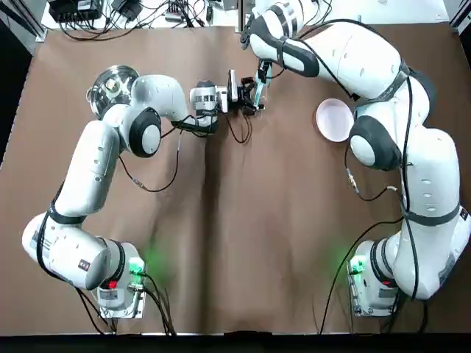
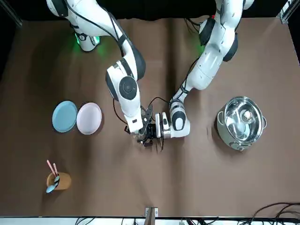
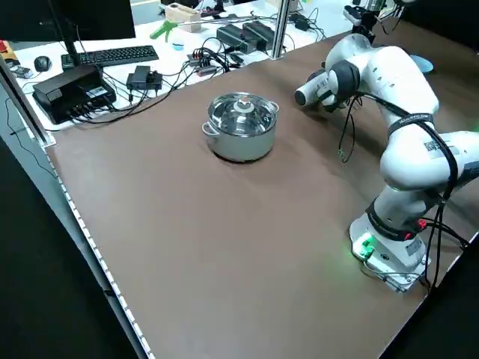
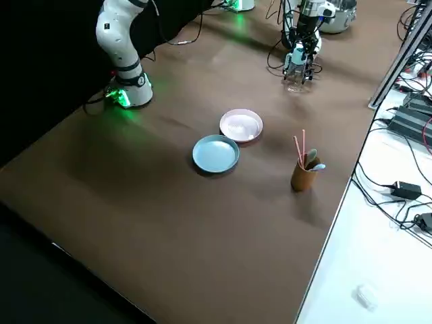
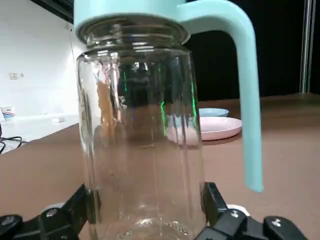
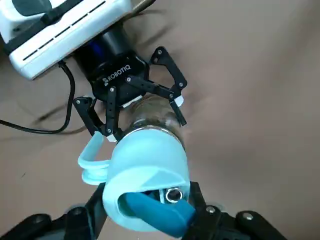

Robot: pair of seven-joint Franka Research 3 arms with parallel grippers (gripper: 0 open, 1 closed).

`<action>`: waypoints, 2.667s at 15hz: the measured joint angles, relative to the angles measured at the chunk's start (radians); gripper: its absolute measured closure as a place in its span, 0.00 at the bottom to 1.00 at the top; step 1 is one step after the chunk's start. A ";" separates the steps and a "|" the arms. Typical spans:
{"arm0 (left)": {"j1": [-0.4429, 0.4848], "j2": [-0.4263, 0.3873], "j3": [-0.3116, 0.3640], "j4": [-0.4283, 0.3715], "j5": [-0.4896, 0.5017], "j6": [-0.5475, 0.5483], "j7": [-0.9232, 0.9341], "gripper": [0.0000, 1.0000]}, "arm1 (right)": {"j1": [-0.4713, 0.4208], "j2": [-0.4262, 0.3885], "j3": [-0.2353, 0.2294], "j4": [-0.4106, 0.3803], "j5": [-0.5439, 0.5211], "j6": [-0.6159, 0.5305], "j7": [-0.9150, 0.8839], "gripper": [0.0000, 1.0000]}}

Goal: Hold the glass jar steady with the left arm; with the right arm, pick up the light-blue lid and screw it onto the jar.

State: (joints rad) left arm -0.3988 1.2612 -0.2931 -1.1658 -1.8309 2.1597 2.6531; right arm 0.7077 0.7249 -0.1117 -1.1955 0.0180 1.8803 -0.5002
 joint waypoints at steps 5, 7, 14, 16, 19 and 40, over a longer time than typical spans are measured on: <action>0.000 0.000 0.000 0.000 0.000 0.000 -0.001 0.07 | 0.000 0.001 0.000 0.000 -0.002 0.000 0.000 0.32; 0.000 0.000 0.000 0.000 -0.001 0.000 -0.001 0.07 | 0.003 0.001 0.001 0.000 -0.015 0.000 0.003 0.32; 0.000 0.000 0.000 0.000 -0.001 0.000 -0.001 0.07 | 0.008 0.001 0.002 0.001 -0.029 0.000 0.006 0.32; 0.000 0.000 0.000 0.000 -0.001 0.000 -0.001 0.07 | 0.008 0.001 0.002 0.001 -0.030 -0.001 0.006 0.32; 0.000 0.000 0.000 0.000 -0.001 0.000 -0.001 0.07 | 0.008 0.002 0.001 0.001 -0.030 -0.002 0.009 0.32; 0.000 0.001 0.000 0.000 -0.002 0.001 -0.005 0.07 | 0.008 0.009 0.001 0.006 -0.029 -0.002 0.024 0.32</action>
State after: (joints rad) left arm -0.3987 1.2620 -0.2932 -1.1653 -1.8333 2.1604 2.6476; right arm 0.7155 0.7337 -0.1105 -1.1891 -0.0110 1.8788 -0.4758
